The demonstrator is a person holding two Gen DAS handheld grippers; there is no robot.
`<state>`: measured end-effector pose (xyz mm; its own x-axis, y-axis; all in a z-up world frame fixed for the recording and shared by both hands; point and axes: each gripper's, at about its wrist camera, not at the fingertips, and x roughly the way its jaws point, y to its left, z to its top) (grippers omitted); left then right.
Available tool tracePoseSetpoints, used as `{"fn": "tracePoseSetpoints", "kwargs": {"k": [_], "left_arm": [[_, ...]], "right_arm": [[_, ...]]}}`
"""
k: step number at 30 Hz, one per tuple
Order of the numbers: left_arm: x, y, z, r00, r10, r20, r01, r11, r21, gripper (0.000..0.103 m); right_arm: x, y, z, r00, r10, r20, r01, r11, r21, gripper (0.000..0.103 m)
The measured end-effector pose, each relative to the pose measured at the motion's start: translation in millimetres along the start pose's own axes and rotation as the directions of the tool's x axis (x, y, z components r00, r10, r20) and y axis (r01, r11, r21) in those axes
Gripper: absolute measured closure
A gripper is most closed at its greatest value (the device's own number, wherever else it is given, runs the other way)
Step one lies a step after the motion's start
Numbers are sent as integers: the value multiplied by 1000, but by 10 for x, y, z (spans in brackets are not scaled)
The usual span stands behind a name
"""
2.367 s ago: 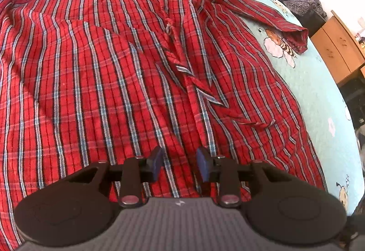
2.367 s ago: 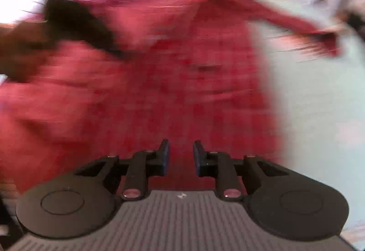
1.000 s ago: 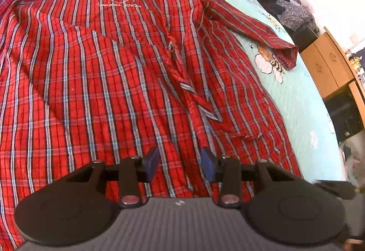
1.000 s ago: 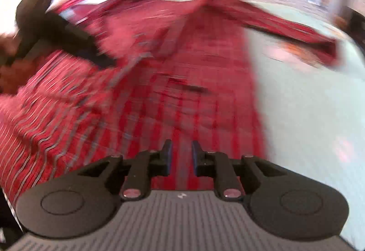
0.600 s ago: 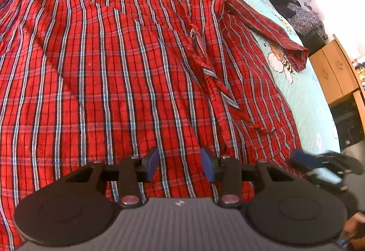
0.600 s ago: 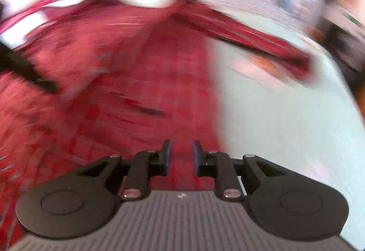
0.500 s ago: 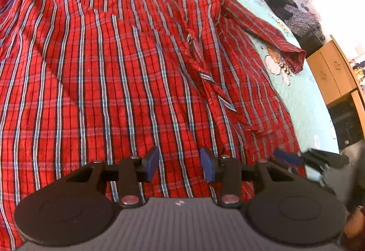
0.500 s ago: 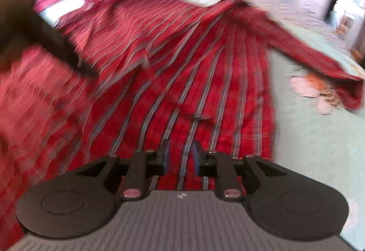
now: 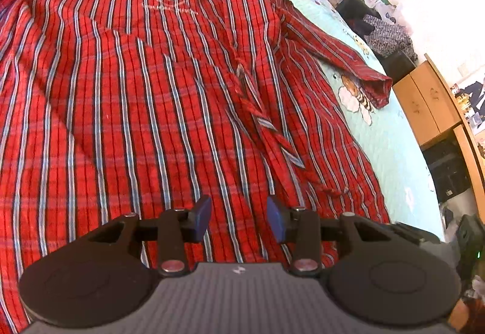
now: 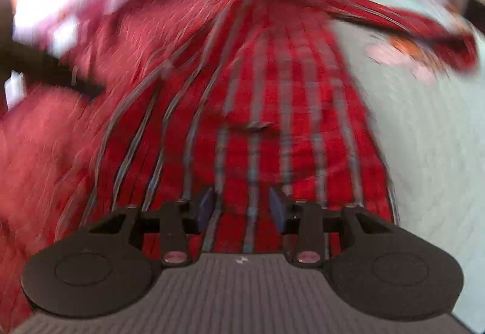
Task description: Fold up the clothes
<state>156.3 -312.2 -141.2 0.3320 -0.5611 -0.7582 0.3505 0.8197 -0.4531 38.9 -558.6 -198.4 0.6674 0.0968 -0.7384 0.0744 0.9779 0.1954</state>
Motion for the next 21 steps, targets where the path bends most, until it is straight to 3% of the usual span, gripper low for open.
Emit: {"fn": "tracePoseSetpoints", "kwargs": {"k": [1,3,5,6,7,8,9,11,14,16,18,21], "left_arm": [[-3,11,26,1000,0,7,0,1000,3,61],[8,42,91,1000,-8,19,8,1000,-5,60],[28,64,174,999,-21,37,22,1000,-19,60],[43,64,228,998,-23,53,24,999,-22,60],[56,53,295,997,-22,73,23,1000,-20,60],[62,33,364,995,-21,98,22,1000,-10,60],[64,11,428,992,-13,126,12,1000,4,60],[82,-22,560,983,32,180,-37,999,23,57],[165,0,785,972,91,216,-95,995,7,53],[234,19,960,968,112,223,-111,994,-19,53],[282,15,1147,960,140,242,-137,990,-27,53],[338,-71,1494,938,184,293,-195,981,10,51]], "right_arm": [[-57,-157,9,997,-81,2,80,994,74,98],[-223,-353,-5,983,-186,-4,184,969,166,100],[-393,-439,-11,975,-224,-4,220,954,201,86],[-451,-409,8,975,-221,15,216,963,163,71],[-458,-331,45,977,-211,37,205,971,127,63],[-415,-282,79,980,-199,23,196,975,106,46],[-361,-246,109,982,-189,-2,188,978,90,38],[-179,-323,95,971,-226,-73,233,967,104,39],[-240,-443,86,968,-247,-46,251,951,179,40],[-225,-297,190,973,-232,13,224,952,210,40],[-198,-282,370,981,-167,94,138,956,259,39],[-70,-311,657,969,-143,200,87,960,267,38]]}}
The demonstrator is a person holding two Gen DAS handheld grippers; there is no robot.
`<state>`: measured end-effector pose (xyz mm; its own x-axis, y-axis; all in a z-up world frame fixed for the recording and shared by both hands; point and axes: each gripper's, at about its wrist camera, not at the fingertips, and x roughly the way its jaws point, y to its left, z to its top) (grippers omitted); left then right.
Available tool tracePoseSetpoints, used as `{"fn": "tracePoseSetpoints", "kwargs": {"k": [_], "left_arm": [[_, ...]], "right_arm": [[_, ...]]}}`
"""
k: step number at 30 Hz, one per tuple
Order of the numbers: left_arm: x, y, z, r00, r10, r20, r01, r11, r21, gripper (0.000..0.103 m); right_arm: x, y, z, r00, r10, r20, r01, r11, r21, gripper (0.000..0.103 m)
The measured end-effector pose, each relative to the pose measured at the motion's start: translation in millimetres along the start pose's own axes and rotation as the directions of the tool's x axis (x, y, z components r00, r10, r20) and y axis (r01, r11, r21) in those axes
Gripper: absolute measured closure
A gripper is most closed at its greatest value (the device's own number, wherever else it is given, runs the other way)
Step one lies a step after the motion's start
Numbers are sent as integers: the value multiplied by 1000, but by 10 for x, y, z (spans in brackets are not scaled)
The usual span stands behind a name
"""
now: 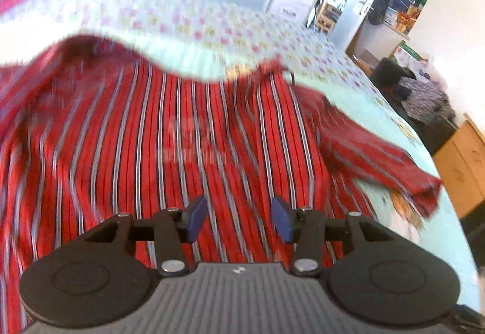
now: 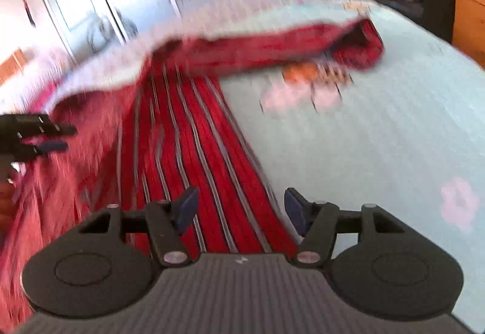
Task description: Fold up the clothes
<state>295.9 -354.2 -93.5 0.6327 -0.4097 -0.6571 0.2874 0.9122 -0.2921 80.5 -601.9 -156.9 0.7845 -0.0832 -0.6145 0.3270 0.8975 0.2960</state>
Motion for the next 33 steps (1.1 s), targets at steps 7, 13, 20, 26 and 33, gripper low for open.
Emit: {"fn": "tracePoseSetpoints", "kwargs": {"k": [7,13,20,26,33], "left_arm": [[624,-437,981,987,90,130,-111,980,165,33],[1442,-932,1430,966,205,158,-253,875,413,29],[2129,-1129,1588,929,324,181,-368,742,560,29],[2383,-1185,1465,923,315,221,-377,626,683,29],[2499,-1155,1065,877,288,385,-475,405,781,28]], "right_arm": [[721,321,355,972,153,178,-167,984,63,22],[1452,257,295,973,192,129,-210,967,143,22],[1424,90,120,936,278,218,-326,917,229,22],[1446,95,88,925,298,237,-354,901,249,22],[1491,100,45,916,308,256,-374,887,271,24]]}}
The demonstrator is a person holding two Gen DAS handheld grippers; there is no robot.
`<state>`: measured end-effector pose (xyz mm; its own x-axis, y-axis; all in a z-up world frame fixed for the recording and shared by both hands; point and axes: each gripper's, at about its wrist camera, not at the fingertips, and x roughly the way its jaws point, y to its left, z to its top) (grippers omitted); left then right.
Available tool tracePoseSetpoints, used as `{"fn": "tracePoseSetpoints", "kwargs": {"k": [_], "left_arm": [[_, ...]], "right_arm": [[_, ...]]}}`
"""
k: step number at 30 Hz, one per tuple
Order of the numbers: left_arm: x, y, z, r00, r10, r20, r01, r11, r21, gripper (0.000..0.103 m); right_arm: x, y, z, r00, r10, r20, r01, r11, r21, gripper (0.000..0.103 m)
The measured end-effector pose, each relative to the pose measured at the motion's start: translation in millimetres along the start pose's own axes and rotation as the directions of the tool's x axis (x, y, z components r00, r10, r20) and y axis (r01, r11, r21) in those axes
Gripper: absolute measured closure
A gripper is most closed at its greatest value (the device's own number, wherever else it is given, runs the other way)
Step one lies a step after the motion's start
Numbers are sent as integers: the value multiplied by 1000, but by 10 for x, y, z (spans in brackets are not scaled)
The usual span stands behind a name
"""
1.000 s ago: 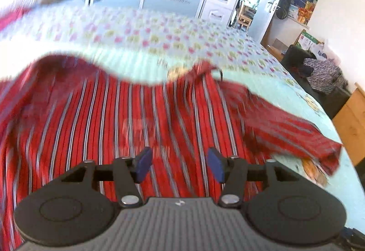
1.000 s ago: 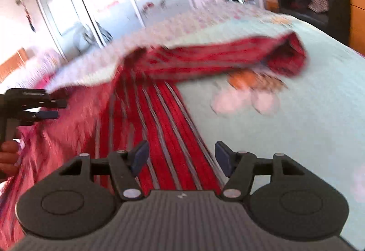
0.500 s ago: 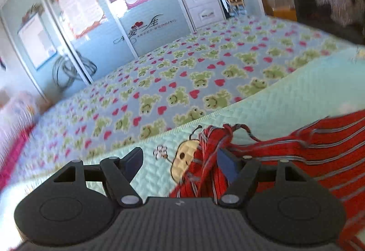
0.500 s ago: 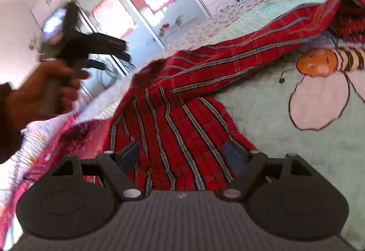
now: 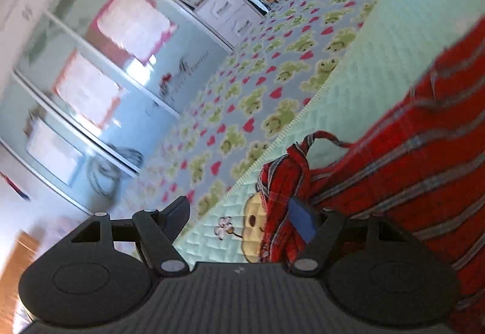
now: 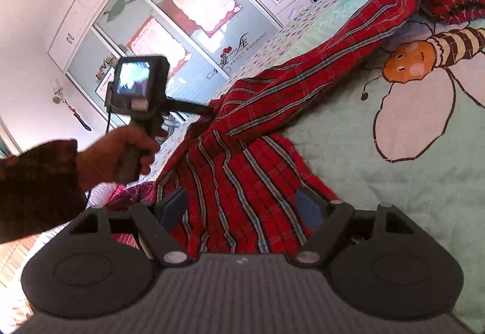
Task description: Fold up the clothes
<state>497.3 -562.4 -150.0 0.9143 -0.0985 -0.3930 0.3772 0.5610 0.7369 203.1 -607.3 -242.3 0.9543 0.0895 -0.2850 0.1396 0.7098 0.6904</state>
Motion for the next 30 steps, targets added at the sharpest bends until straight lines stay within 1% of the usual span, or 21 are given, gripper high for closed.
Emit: {"fn": "tracePoseSetpoints", "kwargs": {"k": [3,9,11,13,14,16,17,18,19,20,21,22,23,24,25,26,27,28,29,30], "left_arm": [[-30,-59,-10,998,34,46,-35,999,36,28],[-156,-152,57,993,3,118,-11,998,64,26],[-129,-188,124,992,2,124,-10,998,69,25],[-48,-221,191,994,11,105,-18,998,64,25],[21,-228,226,997,9,80,-14,998,54,25],[198,-226,284,1000,11,-1,-11,999,30,25],[295,-210,295,999,-2,-50,2,1000,7,25],[375,-181,305,995,-33,-95,30,999,-29,27],[442,-103,323,988,-86,-131,74,993,-95,32],[507,-20,338,976,-144,-163,117,979,-167,48],[555,115,329,959,-220,-181,166,947,-276,72],[610,279,300,933,-308,-186,212,888,-408,82],[665,455,235,905,-391,-169,246,804,-542,88],[710,627,154,882,-453,-131,267,708,-654,92],[746,798,57,858,-508,-77,285,595,-752,93],[790,967,-52,824,-567,-7,305,454,-837,94],[837,1101,-151,780,-621,77,324,295,-899,95],[844,1208,-257,745,-643,177,337,134,-932,96],[848,1310,-355,714,-646,270,340,-17,-940,96],[819,1373,-388,721,-630,289,329,-57,-943,96]], "right_arm": [[9,13,-10,1000,0,2,0,1000,1,24],[45,18,-22,1000,-3,4,3,1000,0,24],[50,19,-24,1000,-3,5,3,1000,1,24],[59,16,-27,1000,-2,6,2,1000,2,24],[61,14,-28,1000,-2,6,2,1000,3,24],[65,9,-27,1000,0,7,0,1000,4,24],[67,6,-28,1000,1,8,-1,1000,6,25],[70,2,-29,1000,2,9,-2,1000,8,25],[72,-2,-30,1000,3,10,-3,1000,9,25],[75,-6,-32,1000,4,11,-4,1000,11,25],[75,-9,-31,1000,5,11,-5,1000,13,26],[75,-10,-31,1000,6,12,-6,1000,15,26],[75,-12,-30,1000,7,13,-7,1000,16,26],[78,-15,-31,1000,8,14,-8,1000,17,26],[81,-17,-32,1000,8,14,-9,1000,18,26],[83,-18,-32,1000,8,14,-9,1000,18,26],[85,-18,-32,1000,9,14,-9,1000,19,26],[86,-19,-31,1000,9,14,-9,1000,19,26],[86,-20,-31,1000,9,14,-9,1000,18,26],[89,-18,-32,1000,9,13,-9,1000,17,26]]}}
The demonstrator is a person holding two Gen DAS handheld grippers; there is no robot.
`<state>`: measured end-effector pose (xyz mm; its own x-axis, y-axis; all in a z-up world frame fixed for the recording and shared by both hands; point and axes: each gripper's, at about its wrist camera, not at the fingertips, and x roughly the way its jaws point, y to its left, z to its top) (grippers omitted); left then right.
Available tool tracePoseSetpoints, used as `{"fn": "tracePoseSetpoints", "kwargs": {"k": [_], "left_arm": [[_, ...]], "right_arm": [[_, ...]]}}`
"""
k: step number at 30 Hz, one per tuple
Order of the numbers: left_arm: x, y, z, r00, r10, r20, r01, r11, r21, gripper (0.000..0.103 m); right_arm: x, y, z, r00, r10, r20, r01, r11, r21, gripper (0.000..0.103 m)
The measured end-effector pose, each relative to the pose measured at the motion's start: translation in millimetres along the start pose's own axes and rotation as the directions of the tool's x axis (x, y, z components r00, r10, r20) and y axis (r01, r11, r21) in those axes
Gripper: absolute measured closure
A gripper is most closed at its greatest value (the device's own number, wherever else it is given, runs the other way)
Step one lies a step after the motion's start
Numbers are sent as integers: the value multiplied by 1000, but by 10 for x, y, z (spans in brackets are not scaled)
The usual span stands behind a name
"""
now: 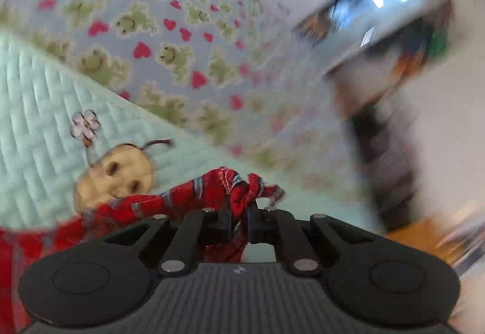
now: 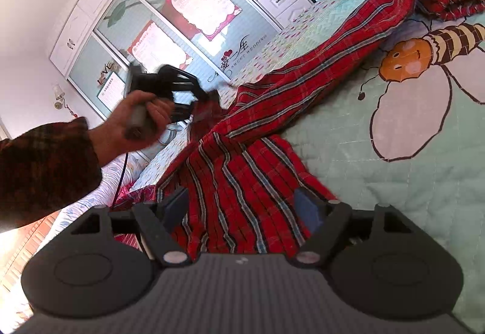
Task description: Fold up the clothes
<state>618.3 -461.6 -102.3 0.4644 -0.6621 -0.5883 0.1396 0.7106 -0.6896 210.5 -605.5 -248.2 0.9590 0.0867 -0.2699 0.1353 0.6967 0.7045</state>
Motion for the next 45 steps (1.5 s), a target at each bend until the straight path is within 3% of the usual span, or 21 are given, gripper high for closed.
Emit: {"fn": "tracePoseSetpoints", "kwargs": {"k": [1,4,6,9,10,11,14,17,20,23,26,27,29,30,32,35,41,43,45], "left_arm": [[-67,19,25,1000,-11,21,11,999,-35,96],[-175,97,59,991,100,88,-92,991,-94,96],[-117,208,53,974,223,38,-218,969,-113,95],[-13,525,-15,972,226,-65,-233,959,-162,90],[-17,589,-30,965,255,-67,-262,952,-159,90],[-35,634,-56,962,267,-59,-273,950,-153,83],[-98,663,-100,965,260,-30,-262,958,-117,79],[-225,687,-1,966,254,42,-248,962,-112,67],[-288,714,151,968,242,65,-231,962,-143,67],[-395,623,302,958,264,109,-250,960,-125,65],[-350,624,397,961,274,43,-268,956,-117,44],[-356,680,407,964,265,14,-260,955,-143,44],[-382,722,410,944,329,25,-321,933,-164,44],[-396,733,396,915,401,36,-390,906,-166,44],[-417,804,377,884,465,50,-449,874,-185,44],[-517,821,319,863,494,107,-467,860,-204,44],[-537,372,279,885,397,243,-396,917,-55,44],[-423,260,315,898,381,221,-386,922,-20,44],[-337,309,349,906,385,177,-378,923,-72,44]], "right_arm": [[4,2,-2,1000,0,0,0,1000,-1,26],[13,5,-7,1000,-1,0,1,1000,-1,26],[18,4,-10,1000,-1,0,1,1000,-1,26],[17,2,-10,1000,0,1,0,1000,0,26],[16,1,-9,1000,0,1,0,1000,1,26],[15,-1,-8,1000,0,2,0,1000,1,26],[15,-9,-8,1000,2,3,-2,1000,2,26],[15,-11,-6,1000,3,2,-3,1000,3,26],[17,-9,-4,1000,2,2,-2,1000,2,26],[22,-6,-7,1000,0,1,0,1000,1,26],[26,-3,-10,1000,-2,0,2,1000,-1,26],[26,-3,-10,1000,-2,0,2,1000,-2,26],[26,-3,-9,1000,-2,0,2,1000,-2,26],[26,-3,-9,1000,-2,0,2,1000,-1,26],[25,-6,-9,1000,-1,1,1,1000,-1,26],[26,-8,-9,1000,1,1,-1,1000,1,26],[29,-3,-14,1000,1,2,-1,1000,1,26],[29,-1,-16,1000,1,1,-1,1000,1,26],[23,0,-17,1000,2,1,-2,1000,1,26]]}}
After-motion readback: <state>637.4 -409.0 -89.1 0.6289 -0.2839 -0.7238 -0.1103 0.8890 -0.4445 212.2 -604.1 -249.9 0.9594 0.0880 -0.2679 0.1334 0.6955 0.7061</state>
